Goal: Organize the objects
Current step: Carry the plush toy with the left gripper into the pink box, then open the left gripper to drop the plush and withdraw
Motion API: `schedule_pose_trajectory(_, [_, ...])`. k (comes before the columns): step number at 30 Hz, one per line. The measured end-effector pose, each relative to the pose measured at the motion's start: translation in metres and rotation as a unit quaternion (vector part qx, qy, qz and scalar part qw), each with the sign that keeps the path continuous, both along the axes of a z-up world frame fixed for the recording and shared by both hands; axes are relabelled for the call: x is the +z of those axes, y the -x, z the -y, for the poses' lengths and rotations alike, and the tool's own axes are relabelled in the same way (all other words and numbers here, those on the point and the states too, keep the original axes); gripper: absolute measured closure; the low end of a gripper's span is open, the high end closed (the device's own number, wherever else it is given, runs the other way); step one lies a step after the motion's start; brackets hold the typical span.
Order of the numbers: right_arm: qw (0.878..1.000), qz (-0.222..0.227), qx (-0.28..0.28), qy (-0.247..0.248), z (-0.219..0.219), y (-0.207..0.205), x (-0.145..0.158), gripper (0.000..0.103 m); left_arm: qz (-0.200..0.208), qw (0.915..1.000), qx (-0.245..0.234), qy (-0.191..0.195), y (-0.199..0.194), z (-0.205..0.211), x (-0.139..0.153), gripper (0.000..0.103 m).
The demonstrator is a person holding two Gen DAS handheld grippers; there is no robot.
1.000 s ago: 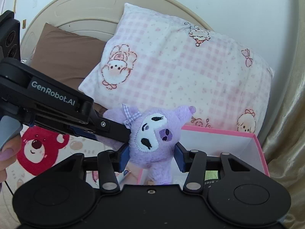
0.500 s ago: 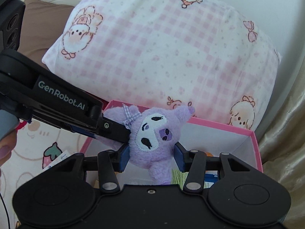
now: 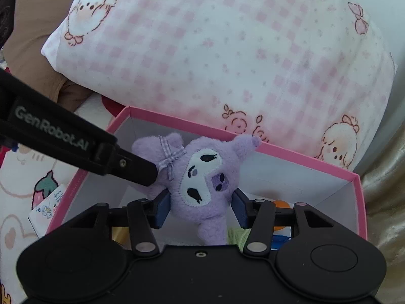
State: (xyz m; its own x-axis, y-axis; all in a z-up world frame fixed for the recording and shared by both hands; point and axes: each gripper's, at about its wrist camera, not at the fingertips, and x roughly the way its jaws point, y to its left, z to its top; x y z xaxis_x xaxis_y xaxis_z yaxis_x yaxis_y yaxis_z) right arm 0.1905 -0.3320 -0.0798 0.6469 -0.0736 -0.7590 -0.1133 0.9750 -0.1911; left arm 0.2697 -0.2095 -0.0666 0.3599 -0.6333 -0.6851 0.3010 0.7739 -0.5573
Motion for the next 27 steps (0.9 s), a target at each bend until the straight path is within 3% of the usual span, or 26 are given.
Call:
schedule_pose_trajectory(7, [0.998, -0.064, -0.014, -0.008, -0.001, -0.016, -0.028, 0.045, -0.001, 0.9999, 0.000, 0.011, 0.008, -0.004, 0.009, 0.075])
schedule_pose_trajectory(10, [0.999, -0.043, -0.025, -0.006, -0.003, -0.010, -0.021, 0.024, 0.004, 1.0000, -0.001, 0.008, 0.015, -0.007, 0.017, 0.074])
schedule_pose_trajectory(11, [0.999, -0.032, -0.031, -0.006, -0.003, -0.006, -0.017, 0.022, 0.006, 1.0000, -0.004, 0.004, 0.018, -0.009, 0.020, 0.074])
schedule_pose_trajectory(18, [0.998, 0.000, -0.039, -0.045, -0.014, 0.040, 0.021, 0.022, 0.004, 0.9997, -0.014, -0.020, 0.043, -0.029, 0.043, 0.069])
schedule_pose_trajectory(23, [0.997, 0.050, -0.004, -0.058, -0.049, 0.084, 0.065, 0.022, 0.020, 0.9991, -0.017, -0.032, 0.067, -0.058, 0.064, 0.066])
schedule_pose_trajectory(27, [0.995, 0.063, 0.027, -0.072, -0.076, 0.106, 0.088, 0.022, 0.037, 0.9981, -0.017, -0.046, 0.088, -0.085, 0.077, 0.062])
